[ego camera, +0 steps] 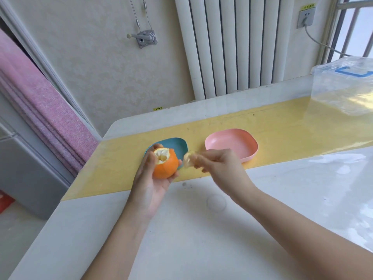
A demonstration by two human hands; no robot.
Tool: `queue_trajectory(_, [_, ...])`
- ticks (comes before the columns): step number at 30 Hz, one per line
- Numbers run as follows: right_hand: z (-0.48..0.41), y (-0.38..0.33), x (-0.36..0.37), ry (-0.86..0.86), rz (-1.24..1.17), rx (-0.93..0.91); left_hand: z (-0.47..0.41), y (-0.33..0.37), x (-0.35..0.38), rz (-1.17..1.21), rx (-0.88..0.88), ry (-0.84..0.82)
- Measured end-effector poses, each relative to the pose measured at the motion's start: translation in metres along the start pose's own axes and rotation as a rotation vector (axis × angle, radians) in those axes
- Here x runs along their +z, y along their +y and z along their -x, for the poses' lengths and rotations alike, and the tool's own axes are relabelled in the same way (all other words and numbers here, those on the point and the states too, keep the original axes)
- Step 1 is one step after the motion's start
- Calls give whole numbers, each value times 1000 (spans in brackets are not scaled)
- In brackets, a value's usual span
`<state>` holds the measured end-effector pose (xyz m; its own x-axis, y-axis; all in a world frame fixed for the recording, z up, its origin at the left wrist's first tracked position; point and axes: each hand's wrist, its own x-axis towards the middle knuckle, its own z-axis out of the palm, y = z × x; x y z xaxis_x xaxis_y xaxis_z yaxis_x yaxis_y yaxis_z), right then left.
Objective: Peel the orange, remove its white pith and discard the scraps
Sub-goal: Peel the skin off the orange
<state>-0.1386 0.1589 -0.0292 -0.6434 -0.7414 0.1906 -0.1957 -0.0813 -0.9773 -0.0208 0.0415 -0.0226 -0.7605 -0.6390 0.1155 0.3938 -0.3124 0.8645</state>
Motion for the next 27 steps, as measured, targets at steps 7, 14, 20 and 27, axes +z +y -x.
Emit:
queue_trajectory(7, [-5, 10, -4, -125, 564, -121, -15, 8, -12, -69, -111, 38])
queue_trajectory(14, [-7, 11, 0, -119, 290, -12, -16, -6, -18, -217, -87, -55])
queue_trajectory(20, [-6, 14, 3, -233, 44, 13, -9, -12, -19, -297, -27, -186])
queue_trajectory(27, [-4, 11, 3, -259, 42, -26, -4, -9, -22, -375, 2, -224])
